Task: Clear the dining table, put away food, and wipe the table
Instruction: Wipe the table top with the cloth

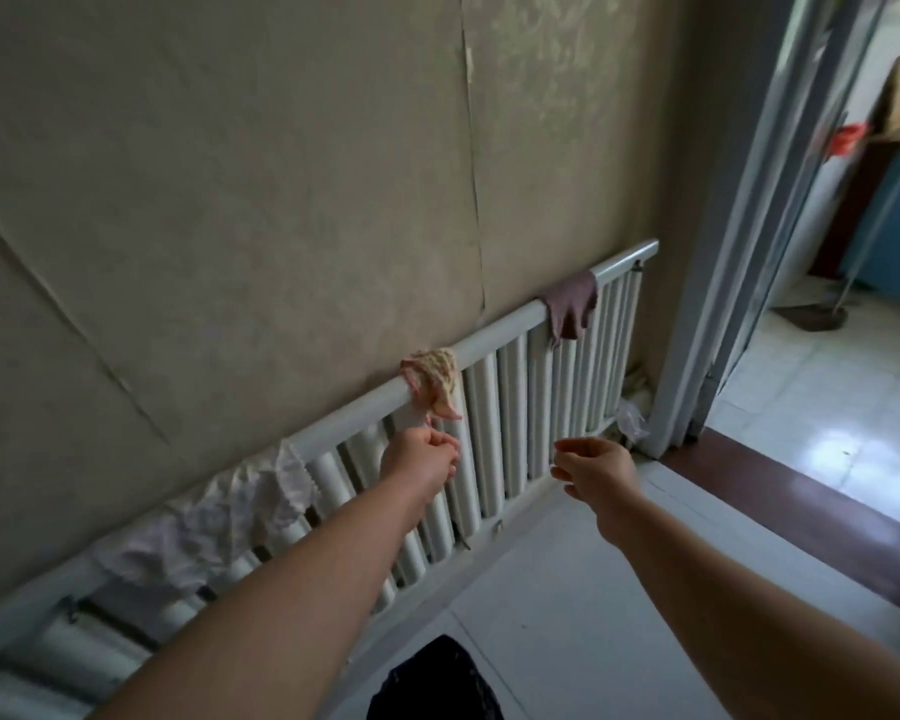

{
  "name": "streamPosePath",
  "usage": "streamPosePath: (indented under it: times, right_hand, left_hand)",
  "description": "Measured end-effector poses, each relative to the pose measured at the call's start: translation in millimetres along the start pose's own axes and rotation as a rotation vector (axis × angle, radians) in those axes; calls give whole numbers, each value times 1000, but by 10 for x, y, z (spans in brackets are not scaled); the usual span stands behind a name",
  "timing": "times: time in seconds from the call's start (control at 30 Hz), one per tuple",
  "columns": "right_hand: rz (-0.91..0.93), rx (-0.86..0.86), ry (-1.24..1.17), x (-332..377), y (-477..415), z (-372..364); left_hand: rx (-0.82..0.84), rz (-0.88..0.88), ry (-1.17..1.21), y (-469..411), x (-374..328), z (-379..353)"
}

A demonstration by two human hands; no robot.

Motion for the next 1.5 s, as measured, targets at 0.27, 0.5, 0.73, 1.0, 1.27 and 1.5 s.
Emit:
streamPosePath:
  times: [0.27,0.5,0.73,1.0,1.27,1.5]
  right_hand:
    - [47,-58,10,696,-970,1202]
    - [67,-46,42,1050,-1548,1556]
    - [73,2,84,1256,-2103,1377]
    - [109,64,303,1589,-2967,902]
    - [87,102,396,1560,-3502,626]
    - [181,132,578,1579,-3873,664]
  left_hand:
    - [7,-70,-52,-581,-935,-1178]
    - [-59,-72,-129,-944,-1322,-1583]
    - [-99,-77,-249,-1639,-1517,-1696]
    - [-117,-118,-428,-2710,-1807,-1850]
    - [-67,-273,-795,-3233,-1856,-2202]
    - [-56,-279,-973,-3458,-1900,-2327]
Point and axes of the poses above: each hand's wrist, its own y-axis away from the middle knuckle, its own z-axis out of the back of the hand, x = y × z, the point moved 4 cm from there along -y, towards the middle knuckle, and after that the axes turned 1 degree about -z, right-handed, at the moved point
